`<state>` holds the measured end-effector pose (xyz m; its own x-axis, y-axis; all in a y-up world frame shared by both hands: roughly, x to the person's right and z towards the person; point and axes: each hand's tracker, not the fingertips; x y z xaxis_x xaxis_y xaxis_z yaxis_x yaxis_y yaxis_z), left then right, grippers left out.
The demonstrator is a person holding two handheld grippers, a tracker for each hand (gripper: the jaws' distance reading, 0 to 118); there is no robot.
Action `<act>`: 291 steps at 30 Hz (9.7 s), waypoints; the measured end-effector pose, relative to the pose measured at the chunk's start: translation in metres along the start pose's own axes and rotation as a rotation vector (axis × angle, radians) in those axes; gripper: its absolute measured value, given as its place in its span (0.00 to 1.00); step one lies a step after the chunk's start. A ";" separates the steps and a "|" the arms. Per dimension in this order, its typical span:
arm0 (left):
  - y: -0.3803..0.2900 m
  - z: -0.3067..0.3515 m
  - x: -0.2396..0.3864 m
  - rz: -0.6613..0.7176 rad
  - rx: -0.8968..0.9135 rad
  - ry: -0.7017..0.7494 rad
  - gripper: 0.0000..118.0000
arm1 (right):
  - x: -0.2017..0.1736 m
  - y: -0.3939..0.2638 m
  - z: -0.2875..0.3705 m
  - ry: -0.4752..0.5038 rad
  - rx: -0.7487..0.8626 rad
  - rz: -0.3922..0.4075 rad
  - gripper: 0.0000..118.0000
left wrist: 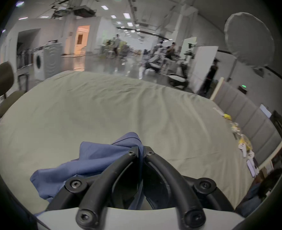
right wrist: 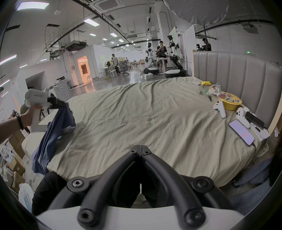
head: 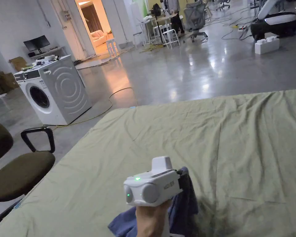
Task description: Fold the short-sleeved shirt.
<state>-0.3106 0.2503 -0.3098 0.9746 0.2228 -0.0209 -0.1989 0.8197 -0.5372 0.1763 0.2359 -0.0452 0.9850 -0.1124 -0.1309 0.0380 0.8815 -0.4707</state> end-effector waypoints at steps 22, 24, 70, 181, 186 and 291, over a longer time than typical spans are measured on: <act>-0.247 -0.018 0.424 -0.484 -0.392 -0.748 0.08 | 0.074 -0.028 0.059 -0.263 -0.005 -0.103 0.01; -0.231 -0.012 0.407 -0.406 -0.380 -0.762 0.46 | 0.071 -0.024 0.061 -0.236 0.021 -0.086 0.01; -0.120 0.376 0.117 -0.253 0.537 0.099 0.00 | -0.033 0.073 0.075 0.103 0.387 0.202 0.01; 0.178 0.384 0.069 -0.094 0.642 0.031 0.07 | 0.053 0.431 0.073 -0.090 0.653 0.188 0.01; 0.198 0.378 0.062 -0.111 0.659 0.071 0.07 | 0.034 0.452 0.066 -0.133 0.677 0.213 0.01; -0.210 0.176 -0.061 0.126 -0.076 0.132 0.71 | 0.147 -0.088 -0.047 -0.259 -0.258 -0.018 0.69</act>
<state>-0.3462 0.1575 -0.0470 0.9484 0.2463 -0.1996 -0.3170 0.7464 -0.5852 0.3093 0.1199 -0.0639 0.9958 0.0223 0.0885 0.0441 0.7317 -0.6802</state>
